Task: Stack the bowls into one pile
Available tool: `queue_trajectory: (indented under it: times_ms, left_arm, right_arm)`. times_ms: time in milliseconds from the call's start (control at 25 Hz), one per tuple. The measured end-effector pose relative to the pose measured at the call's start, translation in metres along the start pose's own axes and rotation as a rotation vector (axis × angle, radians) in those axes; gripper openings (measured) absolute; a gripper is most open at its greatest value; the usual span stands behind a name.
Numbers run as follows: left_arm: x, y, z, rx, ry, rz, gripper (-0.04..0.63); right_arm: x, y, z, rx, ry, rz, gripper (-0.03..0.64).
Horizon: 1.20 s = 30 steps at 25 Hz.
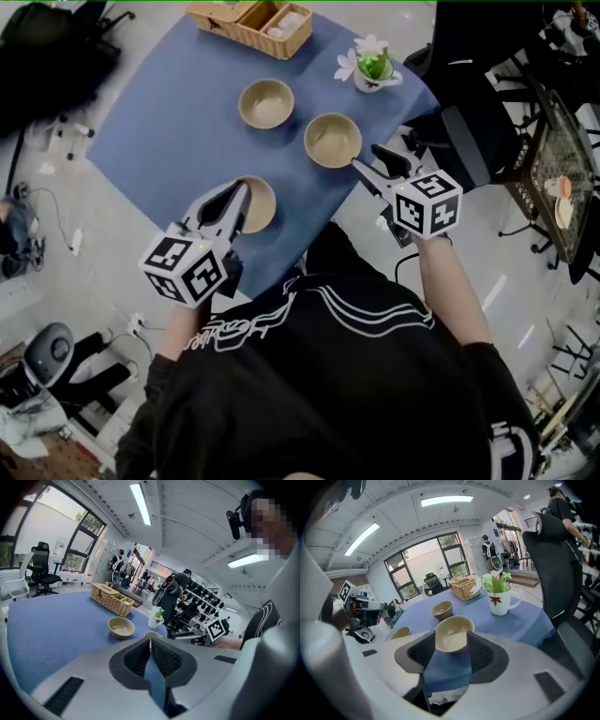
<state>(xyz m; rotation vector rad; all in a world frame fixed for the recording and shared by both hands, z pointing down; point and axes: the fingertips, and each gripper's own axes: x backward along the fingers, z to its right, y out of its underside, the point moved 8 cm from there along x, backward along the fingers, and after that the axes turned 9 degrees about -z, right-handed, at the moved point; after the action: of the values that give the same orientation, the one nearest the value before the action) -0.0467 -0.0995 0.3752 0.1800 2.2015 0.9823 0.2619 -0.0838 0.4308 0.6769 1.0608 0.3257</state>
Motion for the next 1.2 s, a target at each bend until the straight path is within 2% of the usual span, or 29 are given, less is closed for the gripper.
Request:
queue_trajectory:
  times_ms: [400, 600, 800, 1200]
  left_arm:
    - [-0.01, -0.009, -0.006, 0.047, -0.068, 0.016, 0.031]
    - [-0.006, -0.01, -0.012, 0.064, -0.098, 0.026, 0.031]
    - [0.0, -0.005, -0.021, 0.09, -0.126, 0.034, 0.032]
    - [0.007, -0.001, -0.024, 0.087, -0.141, 0.037, 0.031]
  right_arm:
    - [-0.042, 0.001, 0.034, -0.02, -0.023, -0.095, 0.221]
    - [-0.056, 0.002, 0.043, -0.086, -0.064, -0.131, 0.193]
    - [-0.062, 0.004, 0.045, -0.148, -0.097, -0.135, 0.176]
    - [-0.063, 0.004, 0.042, -0.143, -0.075, -0.132, 0.141]
